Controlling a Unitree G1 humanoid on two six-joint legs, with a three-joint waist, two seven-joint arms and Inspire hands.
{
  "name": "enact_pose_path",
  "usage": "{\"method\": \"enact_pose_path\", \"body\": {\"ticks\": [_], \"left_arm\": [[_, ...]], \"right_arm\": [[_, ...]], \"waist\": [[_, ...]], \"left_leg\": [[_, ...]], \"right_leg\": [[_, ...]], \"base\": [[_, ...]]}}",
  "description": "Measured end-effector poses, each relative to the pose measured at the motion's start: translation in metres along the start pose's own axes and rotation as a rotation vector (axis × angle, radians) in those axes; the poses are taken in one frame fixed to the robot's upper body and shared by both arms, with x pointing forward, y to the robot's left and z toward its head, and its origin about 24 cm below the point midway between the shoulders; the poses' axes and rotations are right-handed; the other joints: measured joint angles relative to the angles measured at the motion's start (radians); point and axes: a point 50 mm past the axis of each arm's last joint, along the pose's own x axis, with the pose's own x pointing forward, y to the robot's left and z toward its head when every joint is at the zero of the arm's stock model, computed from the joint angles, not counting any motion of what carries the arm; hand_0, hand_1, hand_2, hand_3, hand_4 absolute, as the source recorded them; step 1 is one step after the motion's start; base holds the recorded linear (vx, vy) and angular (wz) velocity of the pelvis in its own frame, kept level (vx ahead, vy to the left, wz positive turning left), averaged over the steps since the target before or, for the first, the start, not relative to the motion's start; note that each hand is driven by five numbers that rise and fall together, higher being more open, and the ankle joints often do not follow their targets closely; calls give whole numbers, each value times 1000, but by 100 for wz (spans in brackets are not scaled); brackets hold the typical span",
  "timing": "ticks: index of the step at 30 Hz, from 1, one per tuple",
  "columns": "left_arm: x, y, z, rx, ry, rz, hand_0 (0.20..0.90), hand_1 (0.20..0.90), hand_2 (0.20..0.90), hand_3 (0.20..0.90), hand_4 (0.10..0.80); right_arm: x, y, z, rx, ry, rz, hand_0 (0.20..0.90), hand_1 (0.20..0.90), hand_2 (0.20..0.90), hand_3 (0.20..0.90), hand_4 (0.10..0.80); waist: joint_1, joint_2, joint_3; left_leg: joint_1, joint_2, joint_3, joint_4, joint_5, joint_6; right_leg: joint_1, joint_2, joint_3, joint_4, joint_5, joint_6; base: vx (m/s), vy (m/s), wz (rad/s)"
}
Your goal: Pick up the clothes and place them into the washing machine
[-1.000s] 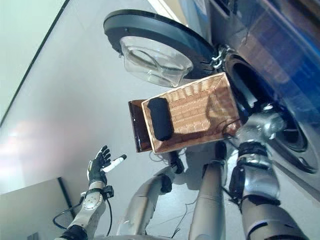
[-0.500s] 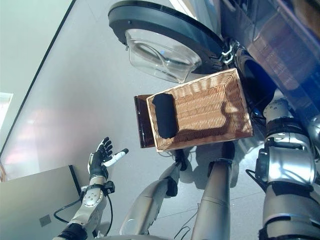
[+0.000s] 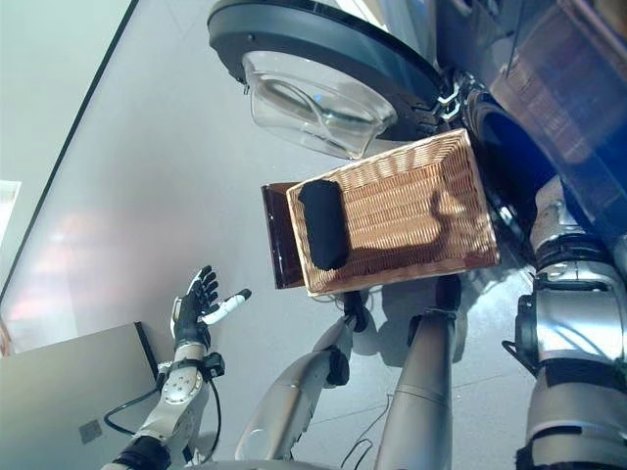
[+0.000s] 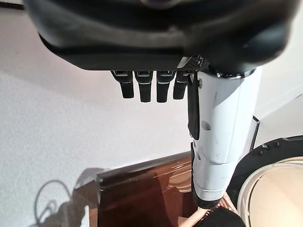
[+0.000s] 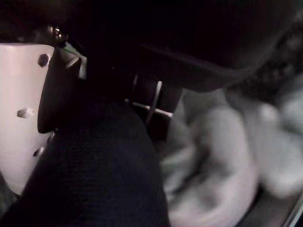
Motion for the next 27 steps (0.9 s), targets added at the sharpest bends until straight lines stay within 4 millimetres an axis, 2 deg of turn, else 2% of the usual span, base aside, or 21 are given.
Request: {"method": "enact_pose_path", "body": {"ticks": [3, 8, 20, 25, 27], "left_arm": [[1, 2, 2, 22, -21, 22, 900, 900, 900, 900, 800], [1, 2, 4, 21, -31, 25, 900, 900, 900, 900, 800], [1, 4, 4, 16, -31, 39, 900, 900, 900, 900, 800], [1, 6, -1, 29, -10, 46, 900, 900, 900, 900, 800], [1, 8, -6, 30, 10, 58, 900, 900, 900, 900, 800]], "right_arm": [[-2, 4, -2, -225, -104, 55, 900, 900, 900, 900, 800], [0, 2, -3, -288, -108, 47, 900, 900, 900, 900, 800], [2, 1, 0, -267, -88, 37, 900, 900, 900, 900, 800], [-3, 6, -6, -150, 6, 43, 900, 900, 900, 900, 800], [-14, 19, -11, -88, 49, 72, 900, 900, 900, 900, 800]], "waist": [[-2, 0, 0], [-8, -7, 6], [-23, -10, 8], [-26, -13, 10], [-35, -17, 13]], "left_leg": [[0, 0, 1, -3, 0, 0], [-1, -1, -4, -18, 9, 5], [4, -11, -30, -15, 11, 15], [32, -8, -41, -13, 9, 19], [49, -8, -41, -13, 6, 22]], "right_leg": [[0, 0, -2, -3, 1, 1], [3, -2, -8, -18, 9, 11], [27, -12, -11, -42, 35, 20], [71, -7, -21, -70, 35, 33], [93, -8, -21, -82, 37, 37]], "base": [[0, 0, 0], [1, 12, 1], [4, 27, 1], [26, 48, -2], [51, 63, -6]]}}
